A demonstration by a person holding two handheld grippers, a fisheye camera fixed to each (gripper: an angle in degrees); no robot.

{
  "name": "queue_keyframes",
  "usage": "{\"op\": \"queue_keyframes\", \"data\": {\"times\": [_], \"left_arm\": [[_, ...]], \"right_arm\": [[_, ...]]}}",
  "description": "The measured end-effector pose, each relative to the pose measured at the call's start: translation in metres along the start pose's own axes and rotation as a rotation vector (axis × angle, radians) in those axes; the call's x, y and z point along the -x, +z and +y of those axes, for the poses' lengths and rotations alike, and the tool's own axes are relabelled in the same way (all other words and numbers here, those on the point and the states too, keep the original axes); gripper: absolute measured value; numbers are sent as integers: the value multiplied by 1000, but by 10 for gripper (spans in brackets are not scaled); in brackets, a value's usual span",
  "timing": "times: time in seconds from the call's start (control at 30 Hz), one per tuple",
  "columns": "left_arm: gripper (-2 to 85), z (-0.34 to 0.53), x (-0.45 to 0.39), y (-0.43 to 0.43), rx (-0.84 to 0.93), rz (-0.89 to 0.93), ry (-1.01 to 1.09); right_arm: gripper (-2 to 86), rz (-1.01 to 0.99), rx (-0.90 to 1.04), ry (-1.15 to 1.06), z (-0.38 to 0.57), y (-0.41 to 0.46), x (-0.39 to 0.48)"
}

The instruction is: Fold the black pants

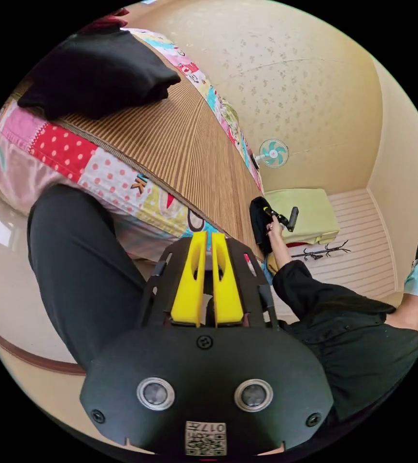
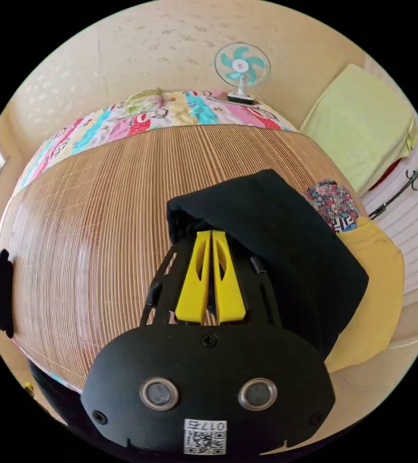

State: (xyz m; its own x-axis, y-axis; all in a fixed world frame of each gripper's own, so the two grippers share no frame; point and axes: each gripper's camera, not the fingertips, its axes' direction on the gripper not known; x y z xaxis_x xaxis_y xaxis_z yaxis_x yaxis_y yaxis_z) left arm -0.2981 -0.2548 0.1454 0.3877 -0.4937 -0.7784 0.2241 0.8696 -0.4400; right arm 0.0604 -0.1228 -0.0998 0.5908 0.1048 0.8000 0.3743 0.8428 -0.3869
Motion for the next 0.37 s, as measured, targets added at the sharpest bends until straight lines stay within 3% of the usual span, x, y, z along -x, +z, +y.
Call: {"op": "queue_keyframes", "data": {"times": [0.07,0.17,0.27,0.37], "left_arm": [[46,-4,8,-12,-75,-144,-6],[74,-36,1,-39,-201,-349,37],[116,-100,-13,-63,-332,-525,84],[131,-168,-13,-76,-481,-578,72]], "right_arm": [[2,-1,-123,-134,74,-44,35],[2,-75,-285,-33,203,-116,32],[3,-231,-240,30,280,-155,-4],[3,-236,-171,60,315,-181,-45]]}}
